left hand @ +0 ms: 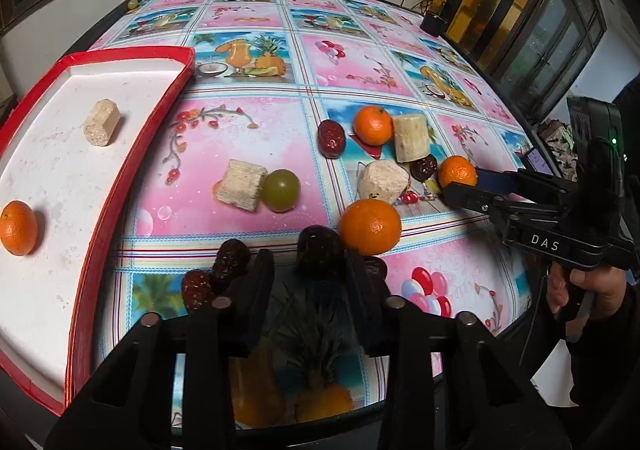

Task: Organize fruits
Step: 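Grasp a dark red date with the left tool while the right tool grasps an orange, then carry the date and orange with both tools over the red-rimmed tray, then open the left tool to drop the date while the right tool releases the orange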

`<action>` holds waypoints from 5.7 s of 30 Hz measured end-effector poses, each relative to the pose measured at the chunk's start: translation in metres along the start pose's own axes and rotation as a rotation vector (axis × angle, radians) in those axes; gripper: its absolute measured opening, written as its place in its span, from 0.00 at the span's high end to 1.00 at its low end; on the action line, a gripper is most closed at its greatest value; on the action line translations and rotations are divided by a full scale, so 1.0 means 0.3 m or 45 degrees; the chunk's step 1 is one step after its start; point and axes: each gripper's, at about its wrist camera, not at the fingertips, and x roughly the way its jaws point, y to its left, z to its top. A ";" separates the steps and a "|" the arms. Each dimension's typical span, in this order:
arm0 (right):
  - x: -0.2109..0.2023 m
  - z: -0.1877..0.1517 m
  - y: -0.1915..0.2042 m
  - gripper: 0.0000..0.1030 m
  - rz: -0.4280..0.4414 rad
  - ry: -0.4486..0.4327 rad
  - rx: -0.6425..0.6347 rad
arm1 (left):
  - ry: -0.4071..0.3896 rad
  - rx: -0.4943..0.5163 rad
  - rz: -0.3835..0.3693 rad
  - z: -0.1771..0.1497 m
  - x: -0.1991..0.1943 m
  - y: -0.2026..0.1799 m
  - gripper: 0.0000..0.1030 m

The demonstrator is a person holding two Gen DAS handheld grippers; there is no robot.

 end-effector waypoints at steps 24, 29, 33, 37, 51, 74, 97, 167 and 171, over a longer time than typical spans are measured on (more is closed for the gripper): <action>0.013 0.004 0.025 0.63 -0.068 -0.035 -0.018 | 0.003 0.083 0.076 -0.008 0.006 -0.043 0.68; 0.001 -0.007 0.023 0.63 -0.055 -0.029 0.000 | 0.056 0.131 0.080 0.006 0.038 -0.073 0.68; -0.005 -0.010 0.029 0.63 -0.047 -0.030 0.005 | 0.066 0.160 0.097 0.005 0.058 -0.098 0.68; -0.002 -0.014 0.040 0.63 -0.045 -0.028 -0.001 | 0.042 0.113 0.075 -0.001 0.041 -0.073 0.77; -0.062 0.007 0.105 0.63 -0.003 -0.084 -0.034 | -0.035 0.064 0.046 0.003 -0.034 -0.053 0.77; -0.106 0.085 0.260 0.63 0.146 -0.132 -0.104 | -0.169 -0.003 0.191 0.045 -0.181 0.074 0.77; -0.062 0.225 0.472 0.63 0.286 -0.146 -0.206 | -0.198 -0.131 0.254 0.060 -0.234 0.274 0.77; 0.375 0.365 0.817 0.54 0.353 0.073 -0.566 | -0.136 -0.407 0.422 0.088 -0.144 0.730 0.39; 0.322 0.377 0.798 0.34 0.378 0.047 -0.511 | -0.154 -0.416 0.428 0.084 -0.167 0.727 0.38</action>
